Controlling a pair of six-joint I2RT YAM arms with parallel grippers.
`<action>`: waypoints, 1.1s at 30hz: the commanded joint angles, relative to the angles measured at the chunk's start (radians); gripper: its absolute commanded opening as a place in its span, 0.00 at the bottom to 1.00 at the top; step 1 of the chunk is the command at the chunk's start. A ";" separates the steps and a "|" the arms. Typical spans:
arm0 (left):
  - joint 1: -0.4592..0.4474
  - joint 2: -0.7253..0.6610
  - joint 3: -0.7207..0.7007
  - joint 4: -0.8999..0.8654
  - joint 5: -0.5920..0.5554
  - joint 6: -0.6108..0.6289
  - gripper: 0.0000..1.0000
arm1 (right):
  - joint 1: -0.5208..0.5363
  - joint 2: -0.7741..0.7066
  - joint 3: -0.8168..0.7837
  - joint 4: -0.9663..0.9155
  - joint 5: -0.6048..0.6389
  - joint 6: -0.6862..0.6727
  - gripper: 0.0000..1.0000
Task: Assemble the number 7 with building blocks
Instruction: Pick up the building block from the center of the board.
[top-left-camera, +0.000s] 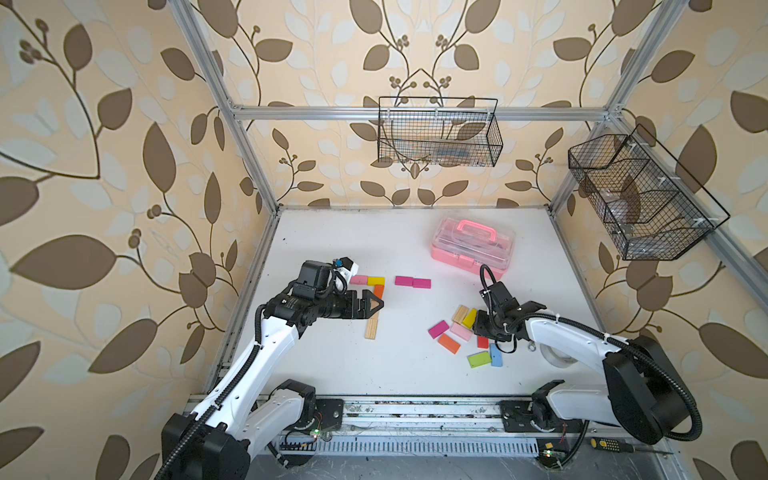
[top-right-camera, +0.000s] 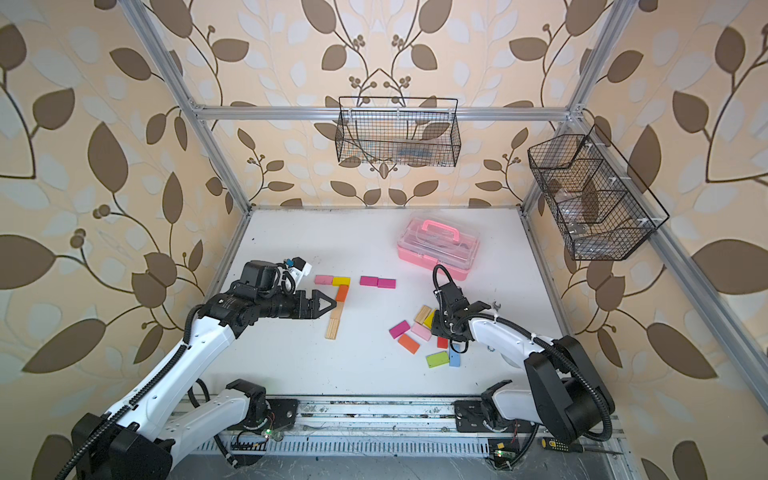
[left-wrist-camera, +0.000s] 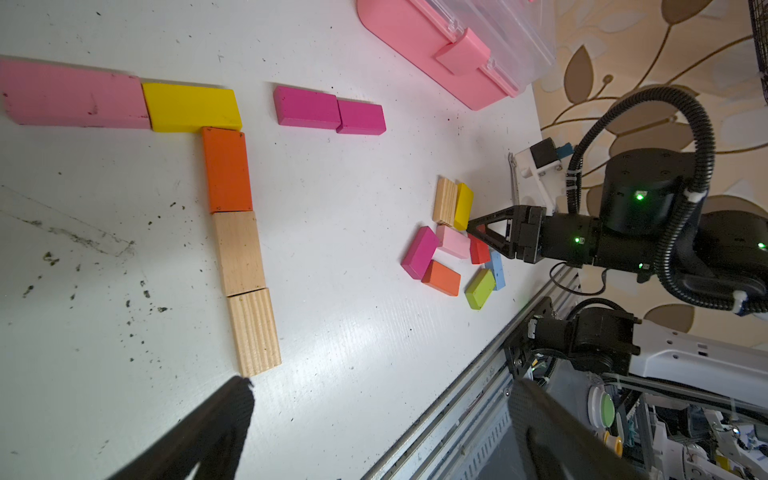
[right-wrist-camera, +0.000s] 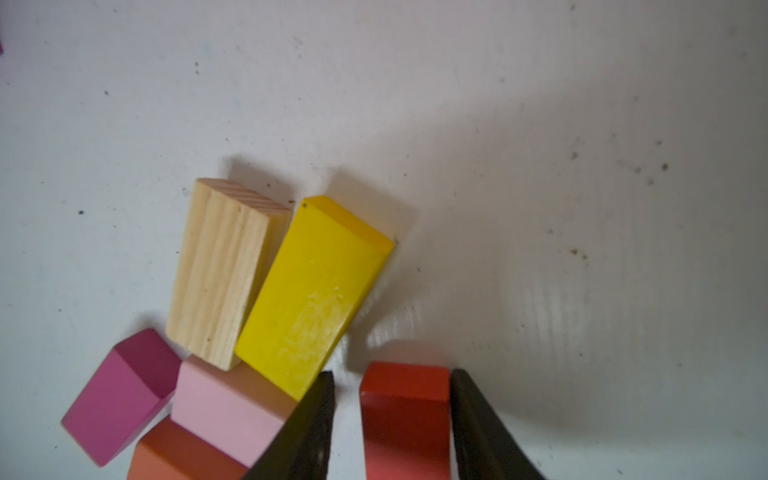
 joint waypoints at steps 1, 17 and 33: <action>-0.006 -0.020 0.005 0.004 0.026 0.023 0.99 | 0.036 0.071 -0.012 -0.085 0.030 0.019 0.51; -0.006 -0.031 0.005 0.006 0.033 0.025 0.99 | 0.060 0.029 -0.013 -0.172 0.016 0.018 0.47; -0.010 -0.034 0.003 0.005 0.031 0.024 0.99 | 0.003 0.054 -0.029 -0.126 -0.064 -0.031 0.17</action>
